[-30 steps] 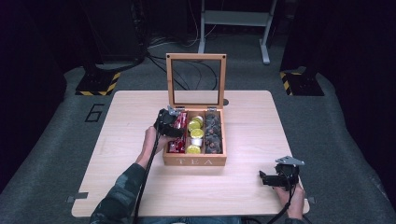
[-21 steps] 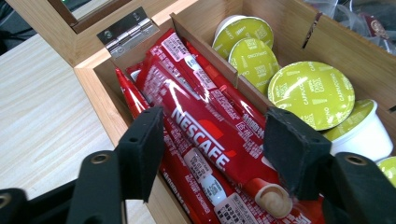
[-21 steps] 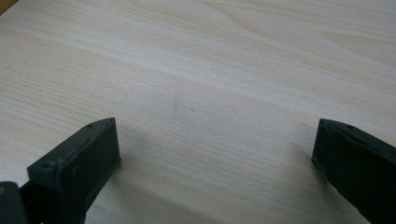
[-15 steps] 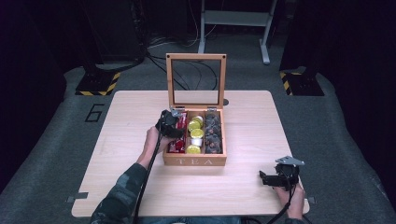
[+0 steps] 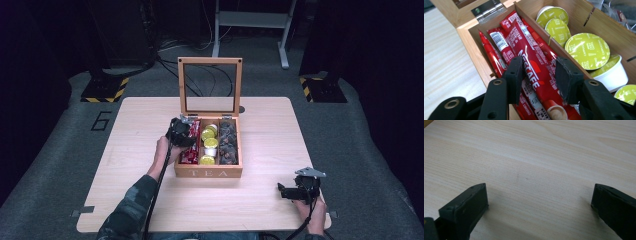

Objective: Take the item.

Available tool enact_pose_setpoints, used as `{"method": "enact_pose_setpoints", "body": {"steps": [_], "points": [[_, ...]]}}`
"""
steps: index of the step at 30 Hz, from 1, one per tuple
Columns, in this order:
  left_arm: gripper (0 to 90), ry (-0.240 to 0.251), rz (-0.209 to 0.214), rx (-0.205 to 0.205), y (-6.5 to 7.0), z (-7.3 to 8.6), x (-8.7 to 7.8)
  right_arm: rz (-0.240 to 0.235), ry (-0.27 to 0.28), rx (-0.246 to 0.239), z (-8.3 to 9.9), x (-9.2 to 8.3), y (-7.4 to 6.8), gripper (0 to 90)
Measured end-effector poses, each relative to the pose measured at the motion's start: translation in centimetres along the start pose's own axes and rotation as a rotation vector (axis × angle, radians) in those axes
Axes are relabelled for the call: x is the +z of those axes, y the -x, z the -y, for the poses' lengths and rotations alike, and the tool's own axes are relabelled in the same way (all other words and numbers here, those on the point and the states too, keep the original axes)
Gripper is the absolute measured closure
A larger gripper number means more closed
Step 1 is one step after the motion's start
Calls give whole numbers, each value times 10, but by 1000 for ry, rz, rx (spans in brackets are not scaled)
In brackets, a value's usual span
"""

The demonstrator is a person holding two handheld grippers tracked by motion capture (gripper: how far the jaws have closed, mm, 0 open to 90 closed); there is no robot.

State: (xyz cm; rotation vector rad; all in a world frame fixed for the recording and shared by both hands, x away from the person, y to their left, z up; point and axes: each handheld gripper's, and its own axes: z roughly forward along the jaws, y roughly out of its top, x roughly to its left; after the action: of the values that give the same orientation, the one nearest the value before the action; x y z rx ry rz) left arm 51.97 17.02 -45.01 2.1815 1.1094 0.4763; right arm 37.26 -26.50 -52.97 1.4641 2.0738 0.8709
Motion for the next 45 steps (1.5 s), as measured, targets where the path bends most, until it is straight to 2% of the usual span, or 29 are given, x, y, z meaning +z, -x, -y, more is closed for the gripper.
{"method": "enact_pose_setpoints", "body": {"steps": [2,7,11,13,17,21,24,28,33,34,36,39,45], "points": [[600,0,6,-32,-2,0,0,-1,0,0,0,0,0,3],[630,-6,0,-25,-1,-1,0,-1,0,0,0,0,0,3],[666,-3,-1,-55,-3,0,-2,-1,0,0,0,0,0,3],[719,0,-21,-56,-3,0,-2,-1,0,0,0,0,0,3],[747,10,-9,-82,-7,2,-2,-1,0,0,0,0,0,3],[771,13,-31,-78,-6,3,-2,-1,0,0,0,0,0,3],[788,27,-29,-91,-6,3,-4,-2,0,0,0,0,0,3],[798,47,-20,-93,-8,3,-8,-2,-1,0,0,0,0,4],[798,74,-7,-72,-7,2,-15,-1,0,0,0,0,0,4],[798,88,-6,-81,-6,2,-15,-1,0,0,0,0,0,3],[798,81,-3,-69,-6,2,-18,-1,0,0,0,0,0,4],[799,108,39,-93,-6,1,-21,-1,0,0,0,0,0,3],[799,124,38,-79,-5,-1,-28,-1,0,0,0,0,0,4]]}}
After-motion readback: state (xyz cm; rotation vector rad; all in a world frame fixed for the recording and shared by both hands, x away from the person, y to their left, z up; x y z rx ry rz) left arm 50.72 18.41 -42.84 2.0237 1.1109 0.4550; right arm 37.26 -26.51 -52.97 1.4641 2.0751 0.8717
